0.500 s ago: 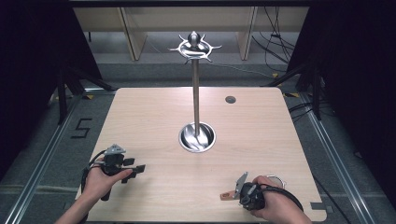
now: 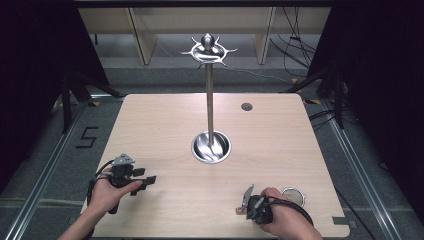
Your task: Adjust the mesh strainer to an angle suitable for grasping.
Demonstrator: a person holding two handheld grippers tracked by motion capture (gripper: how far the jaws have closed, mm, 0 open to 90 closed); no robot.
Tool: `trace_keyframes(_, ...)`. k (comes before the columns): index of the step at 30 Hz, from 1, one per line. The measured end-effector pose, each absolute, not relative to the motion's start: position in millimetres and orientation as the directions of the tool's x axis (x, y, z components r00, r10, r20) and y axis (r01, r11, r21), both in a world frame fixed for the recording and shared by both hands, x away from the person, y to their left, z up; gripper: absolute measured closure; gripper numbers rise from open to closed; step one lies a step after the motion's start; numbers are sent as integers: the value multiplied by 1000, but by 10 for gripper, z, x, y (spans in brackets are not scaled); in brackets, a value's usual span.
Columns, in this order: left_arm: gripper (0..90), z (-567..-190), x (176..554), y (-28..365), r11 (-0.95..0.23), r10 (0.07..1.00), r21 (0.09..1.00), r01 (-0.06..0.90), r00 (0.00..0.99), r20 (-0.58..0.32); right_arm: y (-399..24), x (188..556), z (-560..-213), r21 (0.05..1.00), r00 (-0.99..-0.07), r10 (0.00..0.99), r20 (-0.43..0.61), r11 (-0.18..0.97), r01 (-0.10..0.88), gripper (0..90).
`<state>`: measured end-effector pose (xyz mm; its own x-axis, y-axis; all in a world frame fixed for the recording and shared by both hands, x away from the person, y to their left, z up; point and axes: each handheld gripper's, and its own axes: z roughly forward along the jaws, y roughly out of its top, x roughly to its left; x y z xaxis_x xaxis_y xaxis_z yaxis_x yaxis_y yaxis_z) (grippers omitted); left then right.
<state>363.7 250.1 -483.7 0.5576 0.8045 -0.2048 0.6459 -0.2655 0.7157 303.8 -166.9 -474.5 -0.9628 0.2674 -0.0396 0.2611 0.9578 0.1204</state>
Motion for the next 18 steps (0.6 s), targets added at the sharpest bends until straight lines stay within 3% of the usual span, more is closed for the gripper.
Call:
trace_keyframes(4, 383, -4838, 3646, 2504, -279, 801, 709, 648, 564, -200, -1590, 3025, -4746, 107, -952, 305, -33, 948, 300, 900)
trace_keyframes(6, 384, -4837, 3645, 2495, -271, 800, 713, 647, 563, -207, -1585, 3082, -4761, 120, -962, 266, -60, 959, 257, 900)
trace_keyframes(8, 383, -4832, 3640, 2490, -267, 808, 715, 646, 555, -200, -1544, 3079, -4748, 114, -944, 326, -50, 941, 319, 900)
trace_keyframes(14, 383, -4837, 3651, 2488, -274, 806, 713, 646, 559, -196, -1526, 3227, -4754, 130, -939, 334, -79, 938, 323, 900)
trace_keyframes(18, 384, -4838, 3655, 2488, -277, 802, 714, 643, 564, -197, -1509, 3341, -4751, 146, -906, 422, -39, 899, 413, 900)
